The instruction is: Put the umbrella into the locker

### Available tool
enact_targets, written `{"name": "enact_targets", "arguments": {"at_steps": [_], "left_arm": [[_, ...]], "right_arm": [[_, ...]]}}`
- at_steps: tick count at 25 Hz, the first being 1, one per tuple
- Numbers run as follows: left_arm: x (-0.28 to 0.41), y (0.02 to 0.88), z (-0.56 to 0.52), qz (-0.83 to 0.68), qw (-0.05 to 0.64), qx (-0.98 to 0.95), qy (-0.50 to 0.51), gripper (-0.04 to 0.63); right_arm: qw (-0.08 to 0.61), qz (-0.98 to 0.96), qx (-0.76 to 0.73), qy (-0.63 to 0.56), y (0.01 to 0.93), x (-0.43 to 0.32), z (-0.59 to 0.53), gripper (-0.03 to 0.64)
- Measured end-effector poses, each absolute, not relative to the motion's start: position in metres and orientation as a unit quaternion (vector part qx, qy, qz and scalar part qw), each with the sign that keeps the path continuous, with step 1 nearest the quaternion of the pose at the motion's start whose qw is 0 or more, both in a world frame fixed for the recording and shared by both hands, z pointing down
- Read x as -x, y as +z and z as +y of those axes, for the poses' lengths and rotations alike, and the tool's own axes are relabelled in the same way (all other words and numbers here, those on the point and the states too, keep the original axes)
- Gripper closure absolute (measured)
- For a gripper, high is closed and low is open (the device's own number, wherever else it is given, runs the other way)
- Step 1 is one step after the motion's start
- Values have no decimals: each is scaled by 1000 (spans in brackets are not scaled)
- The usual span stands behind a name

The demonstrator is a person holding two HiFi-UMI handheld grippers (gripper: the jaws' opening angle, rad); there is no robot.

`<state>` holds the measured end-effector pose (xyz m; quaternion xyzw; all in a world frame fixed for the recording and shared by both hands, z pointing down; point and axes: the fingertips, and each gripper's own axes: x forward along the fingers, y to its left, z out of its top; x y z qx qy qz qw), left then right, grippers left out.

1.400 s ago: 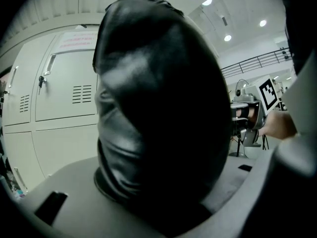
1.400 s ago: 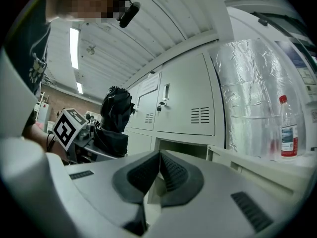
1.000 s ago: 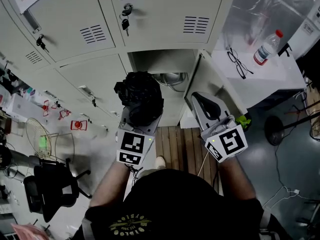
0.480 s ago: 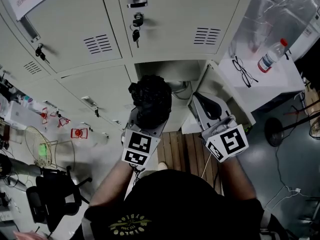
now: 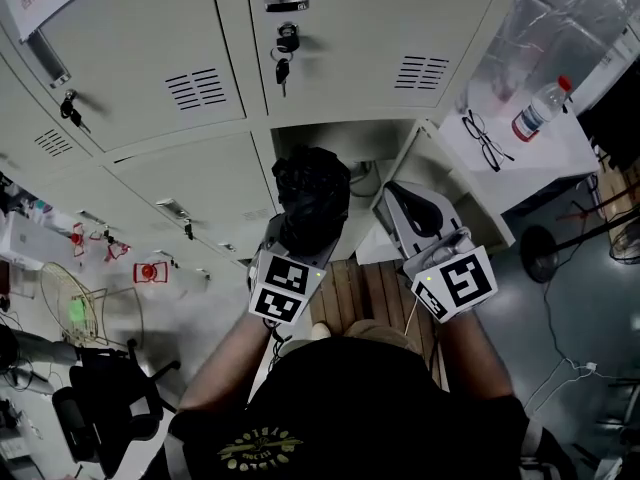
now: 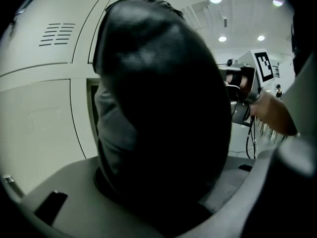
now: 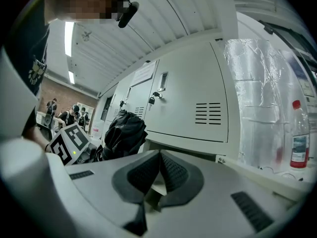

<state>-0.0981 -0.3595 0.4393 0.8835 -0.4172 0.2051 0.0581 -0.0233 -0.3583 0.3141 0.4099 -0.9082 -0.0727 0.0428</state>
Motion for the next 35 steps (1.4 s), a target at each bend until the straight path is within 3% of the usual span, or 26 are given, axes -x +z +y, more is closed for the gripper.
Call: {"name": "enact_targets", "arguments": {"at_steps": [35], "left_arm": [[67, 538, -458, -392, 184, -849, 304, 341]], "right_arm": [[47, -917, -391, -65, 326, 8, -414, 589]]}}
